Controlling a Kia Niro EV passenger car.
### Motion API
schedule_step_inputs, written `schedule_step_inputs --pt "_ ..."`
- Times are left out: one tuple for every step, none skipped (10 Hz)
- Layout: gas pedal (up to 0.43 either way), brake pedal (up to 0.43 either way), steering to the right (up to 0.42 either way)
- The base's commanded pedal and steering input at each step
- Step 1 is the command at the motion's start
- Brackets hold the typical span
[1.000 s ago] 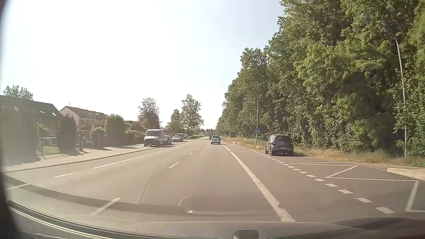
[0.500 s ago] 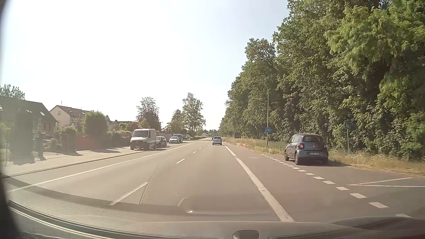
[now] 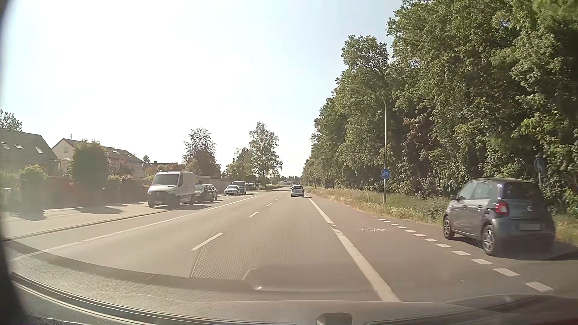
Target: Follow the waypoints while adhering to traffic rules and regulations
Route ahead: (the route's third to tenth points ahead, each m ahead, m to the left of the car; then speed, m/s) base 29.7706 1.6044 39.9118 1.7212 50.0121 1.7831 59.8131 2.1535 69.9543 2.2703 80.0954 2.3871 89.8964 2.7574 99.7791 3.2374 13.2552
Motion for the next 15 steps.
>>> schedule_step_inputs --pt "0.067 0.030 -0.006" --pt "0.067 0.024 -0.005" --pt "0.067 0.030 -0.006" --pt "0.067 0.030 -0.006" --pt "0.067 0.030 -0.006" --pt "0.067 0.030 -0.005" --pt "0.067 0.030 -0.006" --pt "0.067 0.030 -0.005" --pt "0.067 0.030 -0.005" --pt "0.067 0.030 -0.005" --pt "0.067 0.030 -0.003" --pt "0.067 0.030 -0.003" --pt "0.067 0.024 -0.003" --pt "0.067 0.030 -0.003" --pt "0.067 0.030 -0.003"
